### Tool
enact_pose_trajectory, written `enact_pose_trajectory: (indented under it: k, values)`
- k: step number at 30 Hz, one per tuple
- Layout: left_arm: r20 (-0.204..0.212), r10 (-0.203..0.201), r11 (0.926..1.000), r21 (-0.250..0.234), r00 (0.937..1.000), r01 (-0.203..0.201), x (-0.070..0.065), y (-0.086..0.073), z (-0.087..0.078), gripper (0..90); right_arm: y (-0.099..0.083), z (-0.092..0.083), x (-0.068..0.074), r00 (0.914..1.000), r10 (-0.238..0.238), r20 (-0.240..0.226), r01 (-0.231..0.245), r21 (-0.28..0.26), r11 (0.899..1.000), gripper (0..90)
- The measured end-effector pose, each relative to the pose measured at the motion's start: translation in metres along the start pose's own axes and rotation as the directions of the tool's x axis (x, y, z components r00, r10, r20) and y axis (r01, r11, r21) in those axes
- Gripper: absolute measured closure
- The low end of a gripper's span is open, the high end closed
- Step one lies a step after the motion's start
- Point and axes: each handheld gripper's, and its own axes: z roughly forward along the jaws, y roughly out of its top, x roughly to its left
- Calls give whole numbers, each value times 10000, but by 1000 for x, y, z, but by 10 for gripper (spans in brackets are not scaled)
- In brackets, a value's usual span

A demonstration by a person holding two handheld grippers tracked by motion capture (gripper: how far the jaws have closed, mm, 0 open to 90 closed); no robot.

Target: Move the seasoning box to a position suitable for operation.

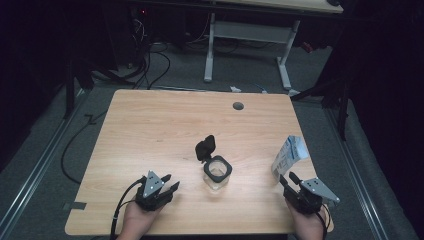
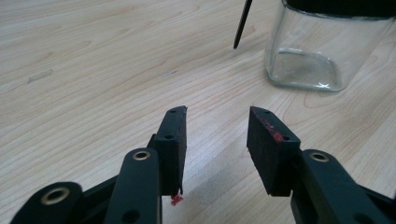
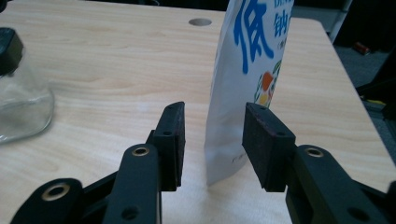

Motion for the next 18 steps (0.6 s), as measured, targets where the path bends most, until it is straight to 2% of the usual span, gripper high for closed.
enact_pose_trajectory:
  k: [6, 12, 17, 18]
  values:
    - [-400, -71, 10000, 51, 9992, 73, 4, -5, -9, 579, 10, 9, -3, 9998, 158, 111, -155, -210, 9997, 578]
    - [-579, -206, 9998, 63, 9981, 210, 8, -10, -16, 579, 9, 19, -3, 9989, 278, 380, -278, -5, 9996, 609]
    - [-653, -293, 9996, 31, 9974, 296, 11, -11, -19, 579, 7, 22, -8, 9986, 340, 409, -343, 56, 9994, 693]
    - [-660, -293, 9996, 30, 9974, 296, 11, -12, -20, 579, 7, 20, -10, 9986, 338, 400, -341, 62, 9994, 750]
